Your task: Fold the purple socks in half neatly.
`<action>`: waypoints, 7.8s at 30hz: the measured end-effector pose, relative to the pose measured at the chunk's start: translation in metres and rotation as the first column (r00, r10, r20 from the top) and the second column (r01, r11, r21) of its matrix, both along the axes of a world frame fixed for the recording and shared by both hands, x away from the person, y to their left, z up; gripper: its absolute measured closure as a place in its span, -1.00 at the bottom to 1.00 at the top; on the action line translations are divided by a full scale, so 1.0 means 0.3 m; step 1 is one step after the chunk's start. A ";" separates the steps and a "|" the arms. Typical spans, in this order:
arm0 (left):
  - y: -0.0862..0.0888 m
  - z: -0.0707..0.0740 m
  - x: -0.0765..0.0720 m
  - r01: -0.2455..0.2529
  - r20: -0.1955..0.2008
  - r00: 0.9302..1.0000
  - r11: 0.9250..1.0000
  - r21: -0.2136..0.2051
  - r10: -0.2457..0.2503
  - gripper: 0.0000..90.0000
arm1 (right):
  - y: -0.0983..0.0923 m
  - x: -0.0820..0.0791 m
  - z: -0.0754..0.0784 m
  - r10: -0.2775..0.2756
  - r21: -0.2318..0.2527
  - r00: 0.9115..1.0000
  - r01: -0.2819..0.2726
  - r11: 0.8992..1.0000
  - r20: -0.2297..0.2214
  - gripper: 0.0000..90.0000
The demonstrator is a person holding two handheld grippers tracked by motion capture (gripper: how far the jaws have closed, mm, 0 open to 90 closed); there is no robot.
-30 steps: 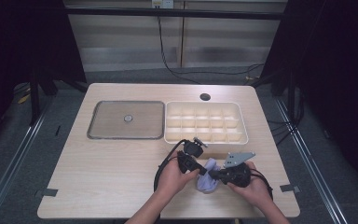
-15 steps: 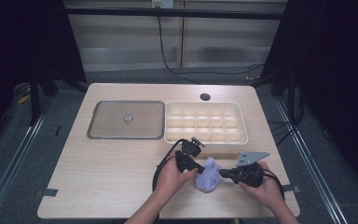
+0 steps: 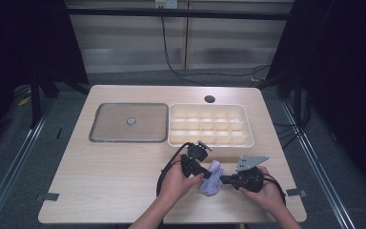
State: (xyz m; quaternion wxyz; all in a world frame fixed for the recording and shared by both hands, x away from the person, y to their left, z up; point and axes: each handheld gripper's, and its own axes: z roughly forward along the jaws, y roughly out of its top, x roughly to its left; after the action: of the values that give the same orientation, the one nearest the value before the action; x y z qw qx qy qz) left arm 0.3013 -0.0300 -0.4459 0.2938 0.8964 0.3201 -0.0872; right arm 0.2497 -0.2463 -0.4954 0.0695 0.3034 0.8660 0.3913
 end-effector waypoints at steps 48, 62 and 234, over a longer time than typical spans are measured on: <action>-0.010 -0.021 -0.015 0.045 -0.021 0.999 0.999 0.006 -0.045 0.73 | 0.070 0.004 -0.010 0.028 -0.046 1.000 -0.027 0.999 0.004 1.00; -0.012 -0.040 -0.015 0.033 -0.019 0.999 0.999 0.012 -0.033 0.64 | 0.096 0.006 -0.016 0.031 -0.043 0.999 -0.030 0.999 0.010 1.00; 0.400 -0.210 0.015 0.015 0.414 0.910 0.997 -0.071 0.015 -0.56 | -0.024 0.117 0.053 -0.322 0.091 0.777 0.434 0.896 -0.541 -0.12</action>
State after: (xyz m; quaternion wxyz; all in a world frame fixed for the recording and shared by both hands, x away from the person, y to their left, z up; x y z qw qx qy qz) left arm 0.3058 0.0900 -0.5088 0.3872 0.8833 0.2472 0.0933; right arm 0.2848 -0.2535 -0.4794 -0.1185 0.5703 0.7272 0.3633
